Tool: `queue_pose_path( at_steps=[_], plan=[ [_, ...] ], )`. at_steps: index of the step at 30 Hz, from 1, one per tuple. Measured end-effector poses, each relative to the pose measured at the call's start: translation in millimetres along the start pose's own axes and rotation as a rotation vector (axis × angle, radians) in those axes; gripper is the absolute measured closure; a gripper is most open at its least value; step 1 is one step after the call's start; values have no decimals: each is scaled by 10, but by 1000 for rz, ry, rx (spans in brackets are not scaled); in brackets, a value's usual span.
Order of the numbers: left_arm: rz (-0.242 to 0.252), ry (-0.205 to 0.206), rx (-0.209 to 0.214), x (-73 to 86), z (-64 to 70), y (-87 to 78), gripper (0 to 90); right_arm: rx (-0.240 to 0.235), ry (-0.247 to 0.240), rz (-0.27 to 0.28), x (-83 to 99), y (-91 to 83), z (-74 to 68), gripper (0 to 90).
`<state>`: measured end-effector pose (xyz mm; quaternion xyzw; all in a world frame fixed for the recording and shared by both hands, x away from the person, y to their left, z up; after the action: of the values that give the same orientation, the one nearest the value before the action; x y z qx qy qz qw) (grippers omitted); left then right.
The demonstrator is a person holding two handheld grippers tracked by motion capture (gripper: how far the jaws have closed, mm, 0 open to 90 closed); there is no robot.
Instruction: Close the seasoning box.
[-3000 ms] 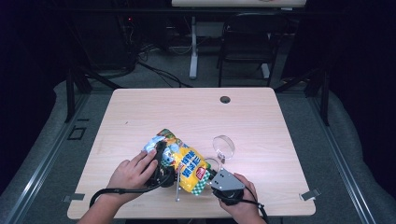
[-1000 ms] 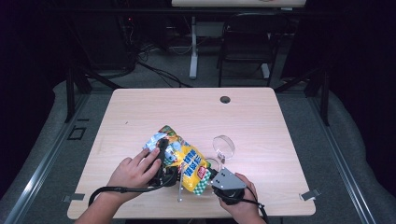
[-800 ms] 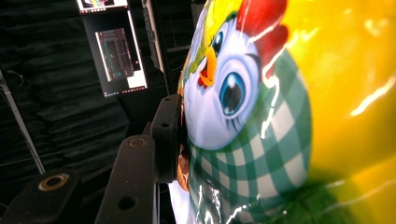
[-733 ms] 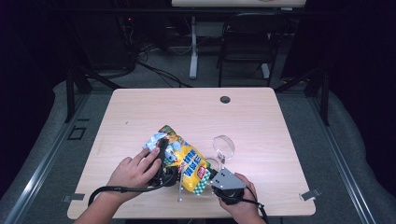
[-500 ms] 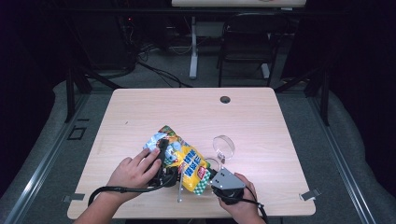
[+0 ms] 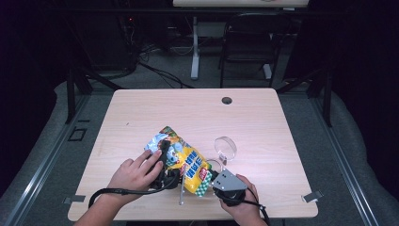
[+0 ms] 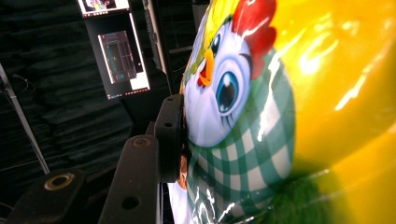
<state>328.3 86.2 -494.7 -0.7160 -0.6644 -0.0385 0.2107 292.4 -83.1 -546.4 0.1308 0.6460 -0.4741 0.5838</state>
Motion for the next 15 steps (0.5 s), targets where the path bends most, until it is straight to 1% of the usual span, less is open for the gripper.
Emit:
queue_pose_path(
  at_steps=[1, 5, 6, 7, 10, 11, 12, 13, 15],
  plan=[
    [-1, -2, 8, 0, 6, 2, 626, 0, 0, 0, 0, 0, 0, 879],
    [-2, 2, 10, -3, 3, 1, 627, -2, 4, -2, 2, 0, 3, 880],
    [5, 1, -7, -6, -2, 8, 627, -2, 4, -1, 2, -1, 4, 879],
    [-3, 6, 6, -4, -4, -2, 627, 0, 5, -2, 2, -2, 6, 879],
    [-4, 7, 2, -5, -6, -5, 628, -1, 7, 1, 0, 0, 6, 879],
    [-6, 12, -5, -7, -7, -9, 628, 0, 7, 1, 1, 1, 6, 879],
    [-6, 12, -5, -7, -7, -9, 628, 0, 7, 1, 1, 1, 6, 879],
    [-5, 21, -2, -11, -9, -13, 628, -3, 7, 1, 4, 3, 7, 879],
    [-4, 21, -5, -13, -9, -15, 629, -5, 9, 0, 5, 4, 6, 879]
  ],
)
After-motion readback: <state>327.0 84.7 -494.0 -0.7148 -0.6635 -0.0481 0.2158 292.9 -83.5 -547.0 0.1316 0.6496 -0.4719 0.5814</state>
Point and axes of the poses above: each handheld gripper's, and its own axes: y roughly forward along the jaws, x roughly out of its underside, z roughly to its right, the point moved 7 cm from there along y, roughly forward along the jaws, and after that the axes turned 10 degrees about y, right-handed, at the moved point
